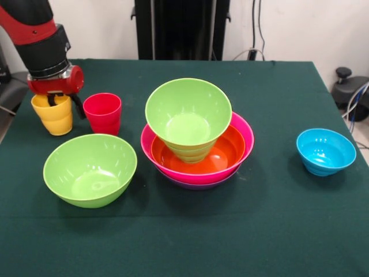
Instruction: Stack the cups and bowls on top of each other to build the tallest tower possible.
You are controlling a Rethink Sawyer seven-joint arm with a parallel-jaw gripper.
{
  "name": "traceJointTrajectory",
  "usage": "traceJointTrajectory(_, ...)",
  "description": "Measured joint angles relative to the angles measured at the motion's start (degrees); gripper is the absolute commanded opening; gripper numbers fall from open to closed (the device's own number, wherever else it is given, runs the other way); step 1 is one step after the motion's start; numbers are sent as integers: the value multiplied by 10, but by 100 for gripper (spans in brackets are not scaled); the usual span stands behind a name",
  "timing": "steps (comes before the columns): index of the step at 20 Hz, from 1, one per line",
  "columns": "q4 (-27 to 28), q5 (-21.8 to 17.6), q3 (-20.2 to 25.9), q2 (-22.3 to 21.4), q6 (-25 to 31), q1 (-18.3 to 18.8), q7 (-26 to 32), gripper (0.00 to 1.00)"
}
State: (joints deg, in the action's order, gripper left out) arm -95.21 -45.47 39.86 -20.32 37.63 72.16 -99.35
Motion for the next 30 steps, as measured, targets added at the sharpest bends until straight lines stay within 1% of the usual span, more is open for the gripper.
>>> traceJointTrajectory(4, 0, 0, 0, 0, 0, 0, 0, 100)
traceJointTrajectory(5, 0, -1, 4, -3, -3, 0, 0, 0)
traceJointTrajectory(8, 1, 0, 6, -5, -5, 0, 0, 0)
traceJointTrajectory(12, 8, -2, 13, -24, -9, -1, 0, 0)
traceJointTrajectory(23, 5, -2, 13, -28, -9, -1, 0, 0)
traceJointTrajectory(25, -8, -2, 14, -39, -9, 2, 0, 0)
traceJointTrajectory(28, -43, 10, 21, -72, -9, 9, 0, 0)
traceJointTrajectory(30, -74, 30, 31, -105, -9, 17, 0, 0)
